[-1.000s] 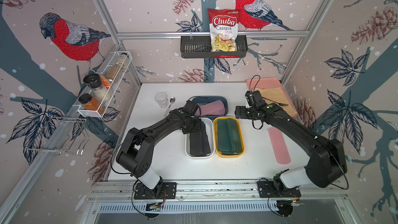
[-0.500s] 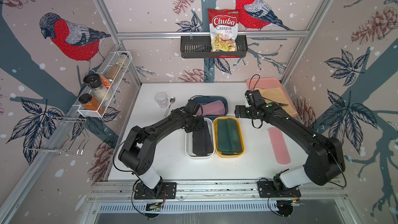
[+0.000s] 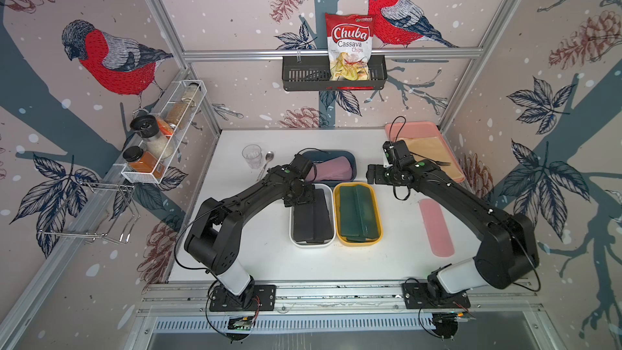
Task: Place the pencil cases by color into the storage box
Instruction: Place the pencil case at the storage box.
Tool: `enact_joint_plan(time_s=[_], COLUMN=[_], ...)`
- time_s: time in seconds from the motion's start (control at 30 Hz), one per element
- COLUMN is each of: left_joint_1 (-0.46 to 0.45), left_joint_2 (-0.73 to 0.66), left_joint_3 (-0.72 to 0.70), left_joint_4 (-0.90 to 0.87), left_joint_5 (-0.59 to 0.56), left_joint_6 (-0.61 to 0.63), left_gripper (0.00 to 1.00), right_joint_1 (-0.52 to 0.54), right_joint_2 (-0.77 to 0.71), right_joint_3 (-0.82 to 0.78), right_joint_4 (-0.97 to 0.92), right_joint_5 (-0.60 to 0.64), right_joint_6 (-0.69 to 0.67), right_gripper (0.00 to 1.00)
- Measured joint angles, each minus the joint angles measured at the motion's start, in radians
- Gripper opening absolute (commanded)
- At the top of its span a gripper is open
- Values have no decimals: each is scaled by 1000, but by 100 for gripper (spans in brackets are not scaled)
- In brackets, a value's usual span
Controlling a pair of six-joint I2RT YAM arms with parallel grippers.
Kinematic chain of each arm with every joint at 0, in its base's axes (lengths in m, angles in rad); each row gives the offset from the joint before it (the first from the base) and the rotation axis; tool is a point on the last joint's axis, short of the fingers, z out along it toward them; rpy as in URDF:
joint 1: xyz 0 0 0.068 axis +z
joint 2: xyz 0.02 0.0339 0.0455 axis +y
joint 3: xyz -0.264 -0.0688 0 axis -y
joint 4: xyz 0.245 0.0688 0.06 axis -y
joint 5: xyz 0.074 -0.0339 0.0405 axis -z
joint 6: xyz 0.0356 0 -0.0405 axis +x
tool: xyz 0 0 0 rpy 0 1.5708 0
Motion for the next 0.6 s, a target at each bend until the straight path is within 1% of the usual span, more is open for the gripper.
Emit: enact_joint_plan(time_s=[0.23,0.33,0.47,0.6], left_joint_1=[0,0,0,0], left_joint_2=[14,19,22,30], left_joint_3=[-24,-24,-20,-6], left_joint_4=[30,42,43,36], left_joint_5=[3,4,3,2], left_joint_6=[-2,-2,-1,0], left_gripper=[50,56,66,71], right_joint_1=[0,0,0,0], right_joint_2=[-1,-3,-5,-5], right_joint_3=[-4,-4,-5,-5], right_joint_4=[5,5,5,5], right_joint_5=[0,0,0,0], right_joint_6=[0,0,0,0], right_gripper=[95,96,95,95])
